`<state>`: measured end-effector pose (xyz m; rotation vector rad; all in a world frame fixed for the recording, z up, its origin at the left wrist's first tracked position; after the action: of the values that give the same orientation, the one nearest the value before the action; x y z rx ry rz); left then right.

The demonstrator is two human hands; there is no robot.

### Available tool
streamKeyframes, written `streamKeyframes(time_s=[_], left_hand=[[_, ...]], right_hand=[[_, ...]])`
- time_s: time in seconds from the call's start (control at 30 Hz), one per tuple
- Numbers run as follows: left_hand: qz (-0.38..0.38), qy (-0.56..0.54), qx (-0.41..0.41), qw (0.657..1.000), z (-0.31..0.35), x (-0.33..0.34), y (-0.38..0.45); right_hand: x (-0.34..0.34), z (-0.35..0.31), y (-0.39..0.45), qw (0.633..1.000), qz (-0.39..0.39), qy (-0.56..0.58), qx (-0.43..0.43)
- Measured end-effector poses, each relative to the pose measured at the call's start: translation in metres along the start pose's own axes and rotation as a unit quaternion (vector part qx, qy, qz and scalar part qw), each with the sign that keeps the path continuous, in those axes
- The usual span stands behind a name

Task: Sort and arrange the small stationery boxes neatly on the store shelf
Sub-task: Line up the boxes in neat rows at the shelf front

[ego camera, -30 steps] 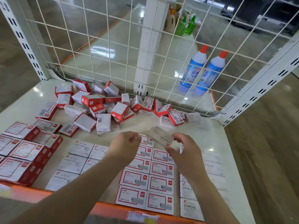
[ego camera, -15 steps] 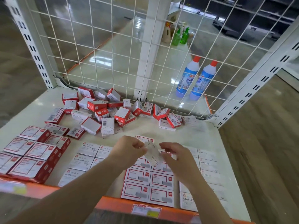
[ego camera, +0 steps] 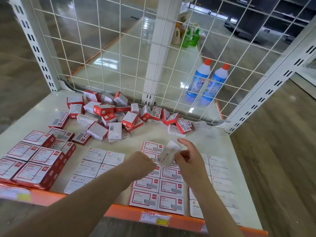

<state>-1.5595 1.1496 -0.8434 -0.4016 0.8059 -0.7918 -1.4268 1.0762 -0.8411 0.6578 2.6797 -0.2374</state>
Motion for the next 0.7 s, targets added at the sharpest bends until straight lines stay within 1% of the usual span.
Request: streamKeyframes(time_s=[0.1, 0.17, 0.2, 0.23, 0.4, 0.57, 0.7], left_hand=[[-0.012, -0.078, 0.002, 0.997, 0.003, 0.001, 0.001], [0.003, -0.166, -0.020, 0.986, 0.003, -0.002, -0.002], [0.014, -0.196, -0.028, 0.980, 0.002, -0.003, -0.002], [0.025, -0.203, -0.028, 0.979, 0.000, -0.005, -0.002], [0.085, -0.178, -0.009, 0.980, -0.007, -0.009, -0.004], [0.079, -0.154, -0.014, 0.985, -0.010, -0.007, -0.001], [0.076, -0.143, -0.019, 0.987, -0.010, -0.006, 0.000]], right_hand=[[0.003, 0.001, 0.001, 0.997, 0.033, 0.068, 0.028], [0.005, 0.002, 0.001, 0.991, 0.042, 0.111, 0.058], [0.006, 0.003, 0.000, 0.989, 0.045, 0.123, 0.068], [0.007, 0.005, -0.001, 0.989, 0.046, 0.122, 0.075], [0.006, 0.012, -0.003, 0.990, 0.042, 0.111, 0.078], [0.001, 0.012, -0.011, 0.998, -0.014, 0.048, 0.044], [0.000, 0.015, -0.015, 0.998, -0.035, 0.027, 0.039]])
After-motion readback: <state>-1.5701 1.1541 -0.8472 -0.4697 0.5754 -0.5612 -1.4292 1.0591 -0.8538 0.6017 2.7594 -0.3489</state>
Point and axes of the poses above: each hand's wrist, its own y-axis towards the middle knuckle, its own x-axis out of the palm, z = x × y, the point moved 1 cm from there along y, towards the middle knuckle, and after that the axes turned 11 degrees about y, right-handed, at the moved point
